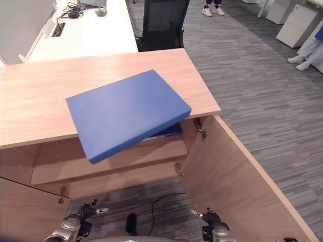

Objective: Put the empty folder in the office cabinet

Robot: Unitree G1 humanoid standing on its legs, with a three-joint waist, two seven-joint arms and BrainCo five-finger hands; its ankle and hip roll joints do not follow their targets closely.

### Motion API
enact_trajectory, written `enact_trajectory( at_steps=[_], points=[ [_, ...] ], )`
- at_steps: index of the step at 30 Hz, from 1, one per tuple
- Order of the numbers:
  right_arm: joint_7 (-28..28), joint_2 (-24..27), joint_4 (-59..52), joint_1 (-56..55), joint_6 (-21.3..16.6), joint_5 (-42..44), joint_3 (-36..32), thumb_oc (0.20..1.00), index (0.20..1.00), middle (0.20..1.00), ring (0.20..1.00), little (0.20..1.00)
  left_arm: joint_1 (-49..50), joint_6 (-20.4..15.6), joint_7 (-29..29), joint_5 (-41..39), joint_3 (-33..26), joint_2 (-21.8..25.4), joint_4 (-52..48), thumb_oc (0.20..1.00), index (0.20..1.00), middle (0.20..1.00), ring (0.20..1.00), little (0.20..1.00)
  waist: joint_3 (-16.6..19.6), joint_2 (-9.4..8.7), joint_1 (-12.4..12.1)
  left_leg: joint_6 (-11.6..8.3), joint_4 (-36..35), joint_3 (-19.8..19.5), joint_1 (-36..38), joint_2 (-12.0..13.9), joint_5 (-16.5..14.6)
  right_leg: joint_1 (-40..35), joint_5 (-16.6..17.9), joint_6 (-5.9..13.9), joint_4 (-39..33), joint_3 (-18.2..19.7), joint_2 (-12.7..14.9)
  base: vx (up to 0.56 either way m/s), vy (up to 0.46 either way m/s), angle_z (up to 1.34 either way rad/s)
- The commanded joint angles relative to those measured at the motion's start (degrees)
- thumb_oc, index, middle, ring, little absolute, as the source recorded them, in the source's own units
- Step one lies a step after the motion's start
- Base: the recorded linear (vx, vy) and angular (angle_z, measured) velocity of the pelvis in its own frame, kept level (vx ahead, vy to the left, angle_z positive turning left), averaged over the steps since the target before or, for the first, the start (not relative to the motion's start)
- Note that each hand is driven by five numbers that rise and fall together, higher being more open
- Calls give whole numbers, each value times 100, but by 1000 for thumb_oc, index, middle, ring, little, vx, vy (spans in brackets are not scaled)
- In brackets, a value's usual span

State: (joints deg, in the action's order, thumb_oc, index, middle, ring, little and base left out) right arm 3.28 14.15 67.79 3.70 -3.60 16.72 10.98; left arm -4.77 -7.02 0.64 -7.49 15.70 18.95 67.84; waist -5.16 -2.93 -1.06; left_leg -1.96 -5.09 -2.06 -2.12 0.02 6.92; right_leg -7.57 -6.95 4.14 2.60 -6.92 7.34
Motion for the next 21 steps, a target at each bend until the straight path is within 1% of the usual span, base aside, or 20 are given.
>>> enact_trajectory(
  at_steps=[1, 2, 6, 8, 9, 12, 13, 14, 15, 16, 19, 21],
  points=[
    [-2, 147, -135, -4, -77, -110, 93, 1000, 1000, 1000, 1000, 1000, -72, -108, 36, 113, -48, 50, 55, 1000, 1000, 1000, 1000, 1000, -50, 63, -131, -8, 173, 72, -59, 171, -543, 371, 594, 483, -158, 228, 349, 77, 169, -24],
    [1, 112, -133, -7, -67, -145, 113, 1000, 1000, 1000, 1000, 1000, -73, -105, 37, 137, -61, 71, 53, 1000, 1000, 1000, 1000, 1000, -36, 36, -141, 35, 152, 109, -27, 123, -587, 416, 652, 533, -124, 216, 392, 55, 119, -16],
    [-7, 85, -129, 16, -58, -148, 114, 1000, 1000, 1000, 1000, 1000, -64, -97, 23, 146, -88, 107, 71, 1000, 1000, 1000, 1000, 1000, -39, -12, -156, 94, 143, 179, 23, 70, -650, 487, 724, 601, -9, 196, 441, 41, 94, -10],
    [0, 59, -131, 58, -63, -136, 105, 1000, 1000, 1000, 1000, 1000, -61, -88, 25, 139, -119, 129, 69, 1000, 1000, 1000, 1000, 1000, -98, -68, -182, 160, 152, 268, 74, 18, -688, 639, 984, 679, 247, 134, 486, 14, 93, -23],
    [0, 58, -131, 59, -63, -136, 104, 1000, 1000, 1000, 1000, 1000, -62, -88, 25, 139, -119, 130, 69, 1000, 1000, 1000, 1000, 1000, -97, -69, -186, 162, 152, 272, 71, 17, -688, 645, 985, 682, 249, 139, 487, -18, 46, -18],
    [2, 30, -154, 118, -83, -102, 120, 1000, 1000, 1000, 1000, 1000, -52, -85, 16, 133, -131, 176, 54, 1000, 1000, 1000, 1000, 1000, -182, -46, -229, 224, 153, 365, 74, 41, -689, 824, 1120, 737, 690, -95, 512, -32, 51, -18],
    [2, 30, -154, 119, -83, -102, 120, 1000, 1000, 1000, 1000, 1000, -53, -85, 16, 133, -131, 177, 54, 1000, 1000, 1000, 1000, 1000, -181, -48, -230, 225, 154, 367, 71, 39, -689, 832, 1117, 738, 699, -91, 515, -35, 57, -29],
    [0, 27, -151, 135, -95, -76, 118, 1000, 1000, 1000, 1000, 1000, -48, -89, 0, 134, -130, 199, 33, 1000, 1000, 1000, 1000, 1000, -209, -17, -241, 244, 146, 377, 80, 50, -689, 877, 1102, 748, 854, -237, 511, -12, 49, -22],
    [-4, 17, -147, 134, -103, -68, 122, 1000, 1000, 1000, 1000, 1000, -48, -96, -7, 144, -127, 201, 48, 1000, 1000, 1000, 1000, 1000, -208, -18, -233, 245, 142, 375, 102, 41, -694, 867, 1068, 740, 848, -274, 491, 3, 68, -6],
    [0, 19, -143, 131, -108, -62, 125, 1000, 1000, 1000, 1000, 1000, -49, -98, -3, 147, -122, 208, 51, 1000, 1000, 1000, 1000, 1000, -199, -23, -225, 251, 144, 365, 121, 22, -694, 873, 1026, 706, 814, -258, 443, 33, 45, 7],
    [10, 47, -126, 106, -119, -45, 160, 1000, 1000, 1000, 1000, 1000, -98, -105, 4, 129, -87, 215, 59, 1000, 1000, 1000, 1000, 1000, -166, -2, -179, 244, 145, 286, 157, 0, -689, 860, 717, 547, 516, -97, 200, 47, 20, 3],
    [8, 67, -118, 103, -117, -45, 196, 1000, 1000, 1000, 1000, 1000, -126, -105, 8, 105, -87, 211, 66, 1000, 1000, 1000, 1000, 1000, -178, 0, -153, 236, 146, 233, 197, -13, -701, 889, 688, 473, 358, 42, 99, 52, -31, 1]
  ],
)
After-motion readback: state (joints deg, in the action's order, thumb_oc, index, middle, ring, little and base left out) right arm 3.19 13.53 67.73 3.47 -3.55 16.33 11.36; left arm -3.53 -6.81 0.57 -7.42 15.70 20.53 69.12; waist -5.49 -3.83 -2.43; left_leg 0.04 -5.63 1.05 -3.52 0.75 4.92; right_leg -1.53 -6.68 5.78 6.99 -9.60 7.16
